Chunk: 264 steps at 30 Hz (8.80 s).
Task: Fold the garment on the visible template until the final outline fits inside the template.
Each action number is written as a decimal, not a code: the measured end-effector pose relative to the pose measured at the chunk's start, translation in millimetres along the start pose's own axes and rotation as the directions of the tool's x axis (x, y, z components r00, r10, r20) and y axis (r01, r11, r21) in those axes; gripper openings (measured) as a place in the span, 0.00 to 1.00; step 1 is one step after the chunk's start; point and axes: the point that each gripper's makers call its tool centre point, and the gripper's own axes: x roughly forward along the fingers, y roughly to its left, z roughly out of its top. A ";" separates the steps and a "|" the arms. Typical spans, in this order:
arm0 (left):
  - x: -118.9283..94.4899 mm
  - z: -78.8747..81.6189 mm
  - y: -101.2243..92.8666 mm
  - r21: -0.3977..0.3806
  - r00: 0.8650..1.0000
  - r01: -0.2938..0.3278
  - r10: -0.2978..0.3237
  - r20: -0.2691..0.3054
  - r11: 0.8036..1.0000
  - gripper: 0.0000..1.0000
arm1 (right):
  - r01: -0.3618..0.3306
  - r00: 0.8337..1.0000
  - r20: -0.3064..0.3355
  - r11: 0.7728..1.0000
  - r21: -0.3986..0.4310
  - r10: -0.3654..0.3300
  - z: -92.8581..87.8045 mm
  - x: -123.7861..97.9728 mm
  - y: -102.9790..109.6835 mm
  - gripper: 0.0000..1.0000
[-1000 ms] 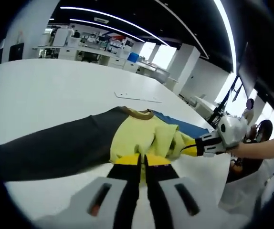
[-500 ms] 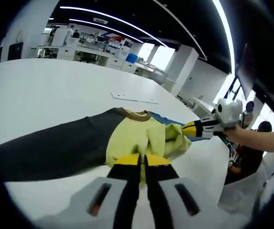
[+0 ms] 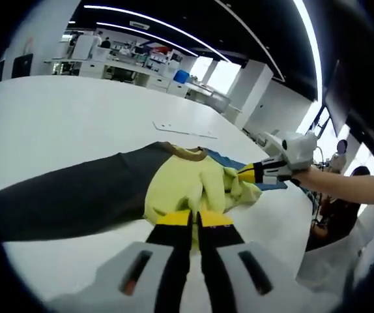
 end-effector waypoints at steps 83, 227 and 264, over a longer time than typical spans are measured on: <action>-0.9 -4.1 2.2 0.000 1.000 -0.009 0.009 -0.017 1.000 0.00 | -0.184 0.978 0.179 0.861 0.474 0.110 -16.9 -9.3 39.3 0.09; -96.1 -83.9 -31.0 -0.011 0.998 0.040 -0.040 -0.039 0.999 0.81 | 0.156 0.985 0.007 0.896 0.415 -0.175 -168.9 -212.3 4.8 0.96; -107.2 -73.7 -23.1 0.064 0.994 -0.099 0.102 -0.045 0.993 0.94 | 0.414 0.883 -0.143 0.601 0.684 -0.446 -242.3 -217.3 -181.3 0.74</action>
